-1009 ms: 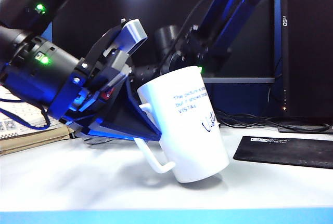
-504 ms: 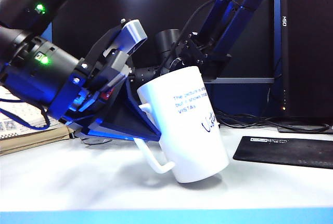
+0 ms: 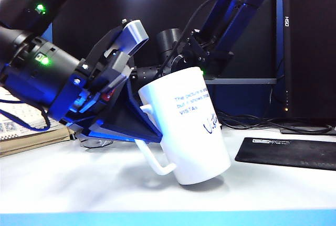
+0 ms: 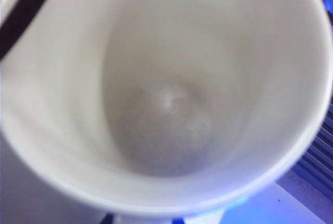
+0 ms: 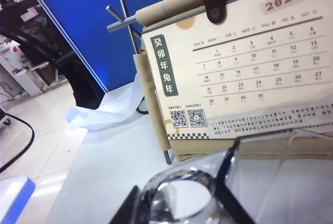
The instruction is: Swap the positions of the transparent plastic cup and the white ceramic cup.
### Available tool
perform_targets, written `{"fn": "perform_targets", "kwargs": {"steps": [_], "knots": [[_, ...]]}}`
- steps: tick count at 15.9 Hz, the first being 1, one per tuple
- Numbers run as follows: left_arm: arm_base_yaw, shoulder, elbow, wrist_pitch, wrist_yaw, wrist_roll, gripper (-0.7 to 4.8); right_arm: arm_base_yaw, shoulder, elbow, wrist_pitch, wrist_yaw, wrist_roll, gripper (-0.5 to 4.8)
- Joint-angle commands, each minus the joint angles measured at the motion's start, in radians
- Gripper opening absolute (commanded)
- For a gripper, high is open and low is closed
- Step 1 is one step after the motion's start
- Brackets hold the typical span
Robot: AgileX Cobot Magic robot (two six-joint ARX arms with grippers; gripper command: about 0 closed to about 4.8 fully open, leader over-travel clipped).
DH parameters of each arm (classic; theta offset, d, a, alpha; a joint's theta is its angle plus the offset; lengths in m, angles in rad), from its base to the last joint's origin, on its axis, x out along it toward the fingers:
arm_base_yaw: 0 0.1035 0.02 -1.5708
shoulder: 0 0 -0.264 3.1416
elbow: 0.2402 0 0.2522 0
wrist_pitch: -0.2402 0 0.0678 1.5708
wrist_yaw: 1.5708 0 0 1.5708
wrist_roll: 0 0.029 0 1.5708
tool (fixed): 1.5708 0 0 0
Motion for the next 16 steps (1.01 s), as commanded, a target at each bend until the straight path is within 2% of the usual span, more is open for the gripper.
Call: {"fn": "perform_targets", "kwargs": {"steps": [1, 4, 8, 10, 16], "knots": [[0.001, 0.003, -0.002, -0.024, -0.011, 0.02, -0.06, 0.002, 0.024, -0.006, -0.104, 0.022, -0.021, 1.4], [0.001, 0.003, -0.002, -0.024, -0.011, 0.023, -0.06, 0.001, 0.031, -0.006, -0.133, 0.058, -0.048, 1.73], [0.001, 0.003, -0.002, -0.024, -0.011, 0.027, -0.06, -0.003, 0.031, -0.006, -0.147, 0.032, -0.043, 1.86], [0.001, 0.003, -0.002, -0.024, -0.011, 0.027, -0.06, -0.015, 0.029, -0.006, -0.167, 0.013, -0.036, 2.46], [0.007, 0.003, 0.002, 0.007, -0.042, 0.045, -0.06, -0.1, -0.025, -0.005, -0.214, 0.022, -0.055, 2.44]]}}
